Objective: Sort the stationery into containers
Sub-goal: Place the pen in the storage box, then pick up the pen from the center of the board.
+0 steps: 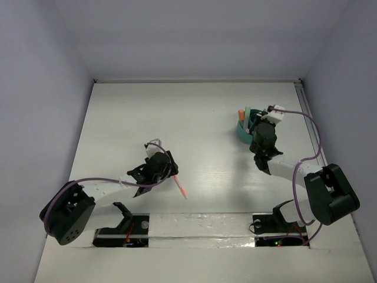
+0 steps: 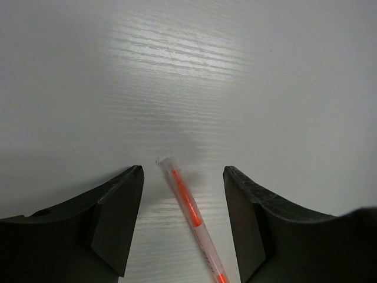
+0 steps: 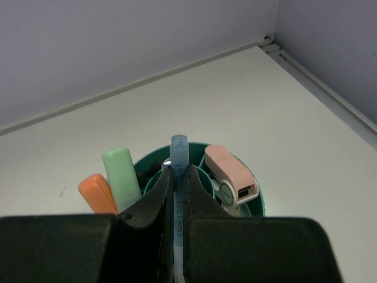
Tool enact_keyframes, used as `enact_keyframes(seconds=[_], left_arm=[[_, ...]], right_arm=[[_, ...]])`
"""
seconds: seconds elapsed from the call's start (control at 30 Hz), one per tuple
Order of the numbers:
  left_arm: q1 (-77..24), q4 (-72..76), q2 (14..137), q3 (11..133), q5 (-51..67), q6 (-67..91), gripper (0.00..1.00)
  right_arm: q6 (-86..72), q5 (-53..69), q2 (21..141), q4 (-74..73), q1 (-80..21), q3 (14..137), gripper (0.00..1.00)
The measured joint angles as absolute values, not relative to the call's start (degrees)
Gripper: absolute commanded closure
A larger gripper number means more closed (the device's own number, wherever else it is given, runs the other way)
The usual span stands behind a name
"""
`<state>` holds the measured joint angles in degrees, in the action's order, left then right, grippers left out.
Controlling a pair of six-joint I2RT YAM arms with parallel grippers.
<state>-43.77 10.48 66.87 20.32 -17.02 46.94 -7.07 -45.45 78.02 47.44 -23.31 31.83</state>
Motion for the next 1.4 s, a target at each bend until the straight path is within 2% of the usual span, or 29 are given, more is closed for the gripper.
enact_keyframes(seconds=[0.17, 0.33, 0.4, 0.43, 0.53, 0.57, 0.7, 0.9, 1.03, 1.1, 1.13, 1.17, 1.2, 1.23, 1.27, 1.33, 1.4], left_arm=[[-43.8, 11.3, 67.8, 20.6, -17.1, 46.8, 0.46], [-44.6, 11.2, 67.9, 20.6, -17.4, 46.7, 0.47], [-45.0, 11.2, 67.9, 20.6, -17.5, 46.8, 0.48], [-45.4, 11.2, 68.0, 20.6, -17.9, 46.8, 0.48], [-46.6, 10.8, 68.4, 21.0, -19.0, 46.8, 0.49], [-47.0, 10.4, 68.7, 21.4, -19.6, 46.8, 0.49], [-48.9, 9.0, 69.7, 22.4, -21.3, 47.1, 0.51], [-50.3, 8.7, 71.4, 23.2, -22.8, 47.9, 0.64], [-50.9, 8.4, 72.0, 23.5, -23.6, 48.8, 0.67], [-51.1, 8.4, 72.2, 23.5, -24.4, 49.1, 0.71], [-51.2, 8.3, 72.3, 23.6, -24.8, 49.2, 0.72], [-51.3, 8.1, 72.6, 23.7, -25.3, 49.3, 0.75], [-51.3, 8.0, 72.8, 23.8, -25.8, 49.3, 0.76], [-51.3, 7.9, 73.2, 24.1, -26.2, 49.4, 0.77], [-51.3, 7.9, 73.7, 24.3, -26.6, 49.4, 0.77], [-51.6, 7.9, 74.8, 25.1, -27.5, 49.3, 0.76], [-51.7, 7.9, 76.7, 26.5, -28.5, 49.3, 0.75]], right_arm=[[-9.1, -45.6, 78.0, 45.4, -23.3, 31.0, 0.83], [-10.2, -45.9, 78.0, 43.6, -23.3, 31.0, 0.78], [-10.7, -45.9, 78.0, 43.2, -23.3, 31.0, 0.61], [-11.0, -45.9, 78.0, 42.8, -23.3, 31.0, 0.49], [-11.4, -45.8, 77.9, 41.8, -23.3, 31.0, 0.34], [-11.5, -45.7, 77.8, 41.4, -23.3, 31.0, 0.26], [-11.8, -45.2, 75.6, 38.5, -23.3, 31.0, 0.19], [-13.7, -42.5, 68.1, 33.0, -23.3, 31.9, 0.2], [-17.1, -38.3, 62.9, 30.3, -23.3, 31.9, 0.23], [-19.2, -35.5, 61.1, 28.6, -23.3, 31.9, 0.28], [-20.4, -33.8, 60.5, 27.6, -23.3, 31.9, 0.33], [-21.5, -32.0, 60.1, 26.5, -23.3, 31.9, 0.48], [-22.4, -29.8, 59.9, 25.5, -23.3, 31.9, 0.57], [-23.5, -27.6, 59.7, 24.5, -23.4, 31.9, 0.7], [-24.3, -25.7, 59.6, 23.5, -23.7, 31.9, 0.88], [-25.4, -21.2, 59.6, 21.6, -24.9, 31.9, 0.91], [-25.7, -17.1, 59.6, 19.6, -26.8, 31.9, 0.89]])
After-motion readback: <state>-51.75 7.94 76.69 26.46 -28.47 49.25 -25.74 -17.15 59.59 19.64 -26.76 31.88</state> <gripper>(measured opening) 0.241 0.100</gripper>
